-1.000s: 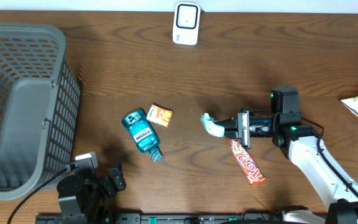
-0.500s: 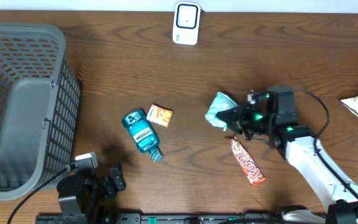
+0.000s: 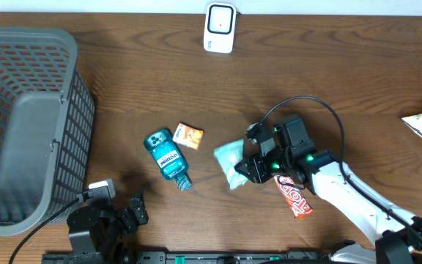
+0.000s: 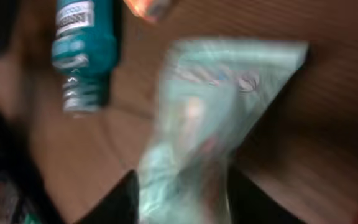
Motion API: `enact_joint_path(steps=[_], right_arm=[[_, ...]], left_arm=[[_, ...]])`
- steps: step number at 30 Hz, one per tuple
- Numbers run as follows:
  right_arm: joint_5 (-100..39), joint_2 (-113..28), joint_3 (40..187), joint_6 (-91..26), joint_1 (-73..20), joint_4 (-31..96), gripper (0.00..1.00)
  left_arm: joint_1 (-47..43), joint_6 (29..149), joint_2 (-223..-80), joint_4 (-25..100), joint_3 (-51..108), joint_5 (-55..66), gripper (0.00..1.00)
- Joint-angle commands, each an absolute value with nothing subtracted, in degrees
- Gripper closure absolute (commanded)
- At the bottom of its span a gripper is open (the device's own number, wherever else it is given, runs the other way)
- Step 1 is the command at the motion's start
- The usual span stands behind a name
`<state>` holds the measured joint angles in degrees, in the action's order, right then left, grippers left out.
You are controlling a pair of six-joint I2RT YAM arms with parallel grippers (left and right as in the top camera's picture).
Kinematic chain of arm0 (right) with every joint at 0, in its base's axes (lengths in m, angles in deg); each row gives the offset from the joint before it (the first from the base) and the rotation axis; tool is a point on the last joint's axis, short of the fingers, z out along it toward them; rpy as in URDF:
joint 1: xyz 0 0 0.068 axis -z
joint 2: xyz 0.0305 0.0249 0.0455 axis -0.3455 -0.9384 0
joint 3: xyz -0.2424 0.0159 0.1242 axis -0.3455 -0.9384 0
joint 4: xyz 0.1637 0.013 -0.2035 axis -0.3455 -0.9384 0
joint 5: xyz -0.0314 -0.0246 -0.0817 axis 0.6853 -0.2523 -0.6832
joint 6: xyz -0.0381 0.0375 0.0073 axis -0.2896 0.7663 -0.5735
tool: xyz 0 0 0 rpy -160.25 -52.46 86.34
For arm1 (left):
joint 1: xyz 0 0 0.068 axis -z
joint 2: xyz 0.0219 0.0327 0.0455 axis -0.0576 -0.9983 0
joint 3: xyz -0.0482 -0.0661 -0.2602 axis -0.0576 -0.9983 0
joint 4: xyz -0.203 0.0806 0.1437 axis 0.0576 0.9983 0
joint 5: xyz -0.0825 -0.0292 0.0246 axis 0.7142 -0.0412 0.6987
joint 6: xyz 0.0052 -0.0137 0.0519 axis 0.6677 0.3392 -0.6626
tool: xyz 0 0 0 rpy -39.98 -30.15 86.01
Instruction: Scan the item barcode
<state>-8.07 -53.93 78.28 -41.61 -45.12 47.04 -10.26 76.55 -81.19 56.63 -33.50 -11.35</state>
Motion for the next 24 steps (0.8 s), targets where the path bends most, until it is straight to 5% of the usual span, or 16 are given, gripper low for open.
enact_joint_path(steps=[1,2,8,15,19,24], right_arm=[[-12.6,-54.4,79.3,-45.7,-45.4,47.1,0.17],[-12.1,-54.3,79.8,-45.7,-45.4,46.9,0.01],[-8.2,-53.2,87.4,-46.0,-47.2,40.2,0.01],[-37.6,-53.5,91.3,-35.5,-60.2,35.4,0.01],[-52.6,-56.3,91.3,-24.2,-66.8,32.1,0.25],[-54.6,-61.6,91.3,-20.3,-70.2,31.7,0.47]], left_arm=[[-10.3,76.8,-81.0,58.5,-33.9,-11.2,0.02],[-10.3,76.8,-81.0,58.5,-33.9,-11.2,0.02],[-10.3,76.8,-81.0,58.5,-33.9,-11.2,0.02],[-10.3,76.8,-81.0,58.5,-33.9,-11.2,0.02],[-10.3,76.8,-81.0,58.5,-33.9,-11.2,0.02],[-10.3,76.8,-81.0,58.5,-33.9,-11.2,0.02]])
